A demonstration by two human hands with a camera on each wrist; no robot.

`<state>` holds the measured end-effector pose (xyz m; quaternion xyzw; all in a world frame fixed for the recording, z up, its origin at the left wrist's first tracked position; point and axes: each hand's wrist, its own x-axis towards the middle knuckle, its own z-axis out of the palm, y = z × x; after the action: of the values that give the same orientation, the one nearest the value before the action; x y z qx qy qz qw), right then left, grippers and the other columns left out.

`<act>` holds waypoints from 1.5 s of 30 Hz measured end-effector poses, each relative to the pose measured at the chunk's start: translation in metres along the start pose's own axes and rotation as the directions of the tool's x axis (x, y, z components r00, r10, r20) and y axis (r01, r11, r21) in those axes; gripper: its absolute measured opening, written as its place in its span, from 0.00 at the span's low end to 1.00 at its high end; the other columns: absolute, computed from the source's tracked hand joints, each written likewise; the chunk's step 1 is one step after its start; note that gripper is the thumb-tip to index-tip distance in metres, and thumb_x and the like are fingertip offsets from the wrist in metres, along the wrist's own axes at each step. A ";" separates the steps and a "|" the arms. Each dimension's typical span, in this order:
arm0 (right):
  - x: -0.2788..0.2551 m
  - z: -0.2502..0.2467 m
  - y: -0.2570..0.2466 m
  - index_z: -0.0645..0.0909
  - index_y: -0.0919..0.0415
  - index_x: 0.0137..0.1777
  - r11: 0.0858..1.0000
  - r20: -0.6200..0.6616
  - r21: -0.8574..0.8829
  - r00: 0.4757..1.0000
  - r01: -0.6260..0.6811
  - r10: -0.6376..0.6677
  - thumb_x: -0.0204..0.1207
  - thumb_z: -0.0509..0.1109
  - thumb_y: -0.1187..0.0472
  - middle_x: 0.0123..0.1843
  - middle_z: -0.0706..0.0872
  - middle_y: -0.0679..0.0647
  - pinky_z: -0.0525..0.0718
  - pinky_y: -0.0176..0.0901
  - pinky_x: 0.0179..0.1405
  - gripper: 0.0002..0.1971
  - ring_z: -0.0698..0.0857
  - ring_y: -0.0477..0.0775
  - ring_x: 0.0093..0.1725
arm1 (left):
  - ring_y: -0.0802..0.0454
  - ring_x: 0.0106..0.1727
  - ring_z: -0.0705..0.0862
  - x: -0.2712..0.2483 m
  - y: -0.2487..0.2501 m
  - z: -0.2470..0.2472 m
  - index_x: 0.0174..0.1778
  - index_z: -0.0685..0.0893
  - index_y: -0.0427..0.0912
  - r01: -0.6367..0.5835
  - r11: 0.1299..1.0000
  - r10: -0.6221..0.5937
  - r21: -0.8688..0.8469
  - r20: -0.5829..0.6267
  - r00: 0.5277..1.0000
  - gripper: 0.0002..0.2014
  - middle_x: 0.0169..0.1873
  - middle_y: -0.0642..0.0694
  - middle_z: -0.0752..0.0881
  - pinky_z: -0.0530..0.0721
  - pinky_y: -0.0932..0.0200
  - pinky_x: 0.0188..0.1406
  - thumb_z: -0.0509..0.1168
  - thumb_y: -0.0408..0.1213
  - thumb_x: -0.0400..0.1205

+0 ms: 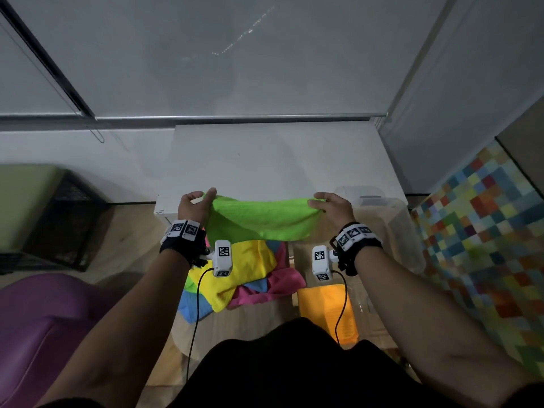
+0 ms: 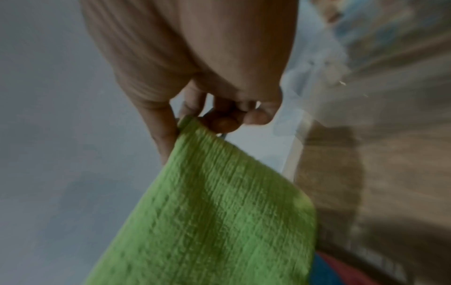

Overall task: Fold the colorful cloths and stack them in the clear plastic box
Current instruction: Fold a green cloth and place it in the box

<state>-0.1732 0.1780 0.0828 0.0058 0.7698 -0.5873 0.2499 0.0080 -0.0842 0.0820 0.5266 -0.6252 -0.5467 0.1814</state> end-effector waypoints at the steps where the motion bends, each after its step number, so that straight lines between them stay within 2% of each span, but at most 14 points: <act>1: 0.001 -0.002 0.001 0.87 0.57 0.49 0.998 0.005 0.067 1.000 -0.011 0.010 0.66 0.81 0.66 0.41 0.85 0.47 0.75 0.23 0.25 0.12 0.82 0.45 0.42 | 0.51 0.45 0.81 0.000 0.000 -0.002 0.56 0.79 0.48 -0.022 1.000 0.021 -0.007 -0.014 1.000 0.20 0.43 0.49 0.83 0.76 0.59 0.49 0.74 0.53 0.74; 3: 0.004 -0.005 0.002 0.89 0.55 0.48 0.998 0.020 0.057 1.000 0.008 -0.009 0.66 0.81 0.66 0.42 0.87 0.46 0.79 0.25 0.33 0.11 0.84 0.44 0.43 | 0.59 0.37 0.80 0.003 0.001 -0.005 0.55 0.80 0.48 -0.077 0.997 0.077 -0.005 -0.015 0.997 0.17 0.35 0.53 0.81 0.75 0.61 0.46 0.74 0.50 0.75; 7: 0.012 -0.003 0.005 0.91 0.53 0.46 0.928 0.056 -0.325 0.983 0.183 -0.174 0.69 0.80 0.59 0.46 0.92 0.51 0.84 0.42 0.59 0.06 0.88 0.49 0.51 | 0.64 0.33 0.79 0.006 0.004 -0.006 0.39 0.85 0.47 -0.158 0.987 0.160 -0.026 0.088 0.983 0.05 0.28 0.59 0.85 0.76 0.66 0.37 0.72 0.42 0.79; 9: 0.011 -0.001 0.001 0.91 0.55 0.49 0.868 0.067 -0.437 0.971 0.236 -0.230 0.73 0.76 0.55 0.48 0.92 0.52 0.82 0.38 0.56 0.08 0.87 0.50 0.50 | 0.62 0.36 0.81 0.009 0.005 -0.006 0.35 0.86 0.48 -0.167 0.984 0.175 -0.058 0.155 0.972 0.06 0.28 0.61 0.87 0.77 0.66 0.39 0.72 0.37 0.78; 12: 0.012 -0.004 -0.006 0.91 0.56 0.52 0.836 0.076 -0.480 0.962 0.266 -0.262 0.75 0.74 0.54 0.50 0.92 0.51 0.77 0.33 0.53 0.09 0.86 0.48 0.49 | 0.56 0.43 0.84 0.012 0.004 -0.013 0.45 0.89 0.47 -0.144 0.990 0.139 -0.003 0.293 0.946 0.08 0.38 0.54 0.88 0.80 0.63 0.47 0.76 0.31 0.73; 16: 0.018 -0.011 -0.008 0.90 0.58 0.53 0.937 0.118 -0.282 0.977 0.206 -0.179 0.69 0.80 0.56 0.51 0.92 0.52 0.84 0.41 0.61 0.13 0.87 0.47 0.53 | 0.46 0.49 0.84 0.017 0.004 -0.022 0.61 0.86 0.38 -0.271 0.933 0.182 0.235 0.339 0.923 0.20 0.43 0.45 0.86 0.79 0.59 0.57 0.74 0.23 0.72; 20: 0.019 -0.011 -0.012 0.90 0.58 0.55 0.871 0.165 -0.406 0.960 0.276 -0.227 0.65 0.83 0.63 0.50 0.91 0.55 0.81 0.33 0.50 0.17 0.84 0.46 0.48 | 0.50 0.48 0.84 0.017 0.003 -0.023 0.60 0.88 0.42 -0.360 0.843 0.265 0.399 0.274 0.924 0.18 0.49 0.40 0.89 0.81 0.59 0.59 0.76 0.32 0.73; 25: 0.020 -0.009 -0.013 0.91 0.59 0.49 0.731 0.090 -0.586 0.925 0.349 -0.369 0.69 0.80 0.62 0.48 0.90 0.57 0.83 0.40 0.52 0.09 0.87 0.54 0.49 | 0.46 0.51 0.87 0.009 0.007 -0.018 0.55 0.91 0.46 -0.452 0.708 0.384 0.543 0.242 0.891 0.12 0.47 0.43 0.91 0.74 0.65 0.46 0.73 0.44 0.77; 30: 0.026 -0.024 -0.012 0.88 0.56 0.41 0.899 0.090 -0.359 0.968 0.250 -0.233 0.65 0.83 0.58 0.38 0.83 0.48 0.78 0.43 0.45 0.08 0.80 0.49 0.42 | 0.46 0.54 0.84 0.021 0.004 -0.026 0.53 0.90 0.42 -0.486 0.754 0.417 0.442 0.249 0.874 0.14 0.55 0.43 0.84 0.78 0.58 0.52 0.71 0.48 0.79; 33: 0.019 -0.029 -0.022 0.81 0.56 0.35 0.994 0.203 0.095 0.976 0.058 -0.076 0.69 0.80 0.64 0.40 0.88 0.48 0.81 0.44 0.50 0.09 0.85 0.49 0.44 | 0.52 0.49 0.79 0.020 0.007 -0.028 0.41 0.86 0.45 -0.358 0.924 0.310 0.134 0.287 0.907 0.13 0.43 0.46 0.83 0.73 0.60 0.50 0.68 0.52 0.79; 37: 0.023 -0.011 -0.023 0.83 0.59 0.43 0.945 0.169 0.322 0.979 0.055 -0.115 0.76 0.73 0.60 0.43 0.89 0.56 0.84 0.51 0.52 0.04 0.87 0.57 0.46 | 0.51 0.39 0.72 0.012 0.008 -0.014 0.32 0.77 0.47 -0.316 0.948 0.315 -0.025 0.192 0.930 0.19 0.27 0.51 0.73 0.67 0.56 0.41 0.61 0.56 0.82; 39: 0.027 0.001 -0.013 0.83 0.60 0.51 0.989 0.102 0.114 0.989 0.092 -0.103 0.78 0.72 0.52 0.50 0.88 0.56 0.82 0.51 0.55 0.12 0.86 0.57 0.50 | 0.47 0.44 0.76 0.003 0.002 -0.005 0.39 0.80 0.40 -0.304 0.947 0.291 0.102 0.122 0.949 0.18 0.33 0.44 0.78 0.68 0.58 0.42 0.55 0.47 0.88; 42: 0.025 0.010 0.011 0.78 0.63 0.62 0.940 0.034 -0.325 0.994 0.107 -0.102 0.81 0.65 0.45 0.57 0.83 0.56 0.78 0.46 0.60 0.22 0.82 0.55 0.57 | 0.36 0.65 0.79 -0.001 -0.020 0.003 0.62 0.80 0.29 -0.074 0.949 0.030 0.306 0.147 0.989 0.25 0.61 0.30 0.82 0.72 0.52 0.62 0.47 0.46 0.90; 45: 0.016 0.010 0.032 0.78 0.63 0.66 0.948 0.020 -0.317 0.999 0.032 -0.027 0.80 0.65 0.43 0.64 0.83 0.59 0.78 0.46 0.65 0.25 0.82 0.58 0.63 | 0.31 0.71 0.75 -0.002 -0.036 -0.003 0.72 0.75 0.29 0.121 0.911 -0.194 0.394 0.151 0.969 0.31 0.70 0.25 0.75 0.70 0.49 0.68 0.47 0.53 0.89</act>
<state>-0.1737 0.1740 0.0454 -0.0504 0.8522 -0.4596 0.2448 0.0273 -0.0787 0.0522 0.5471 -0.6890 -0.4745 -0.0288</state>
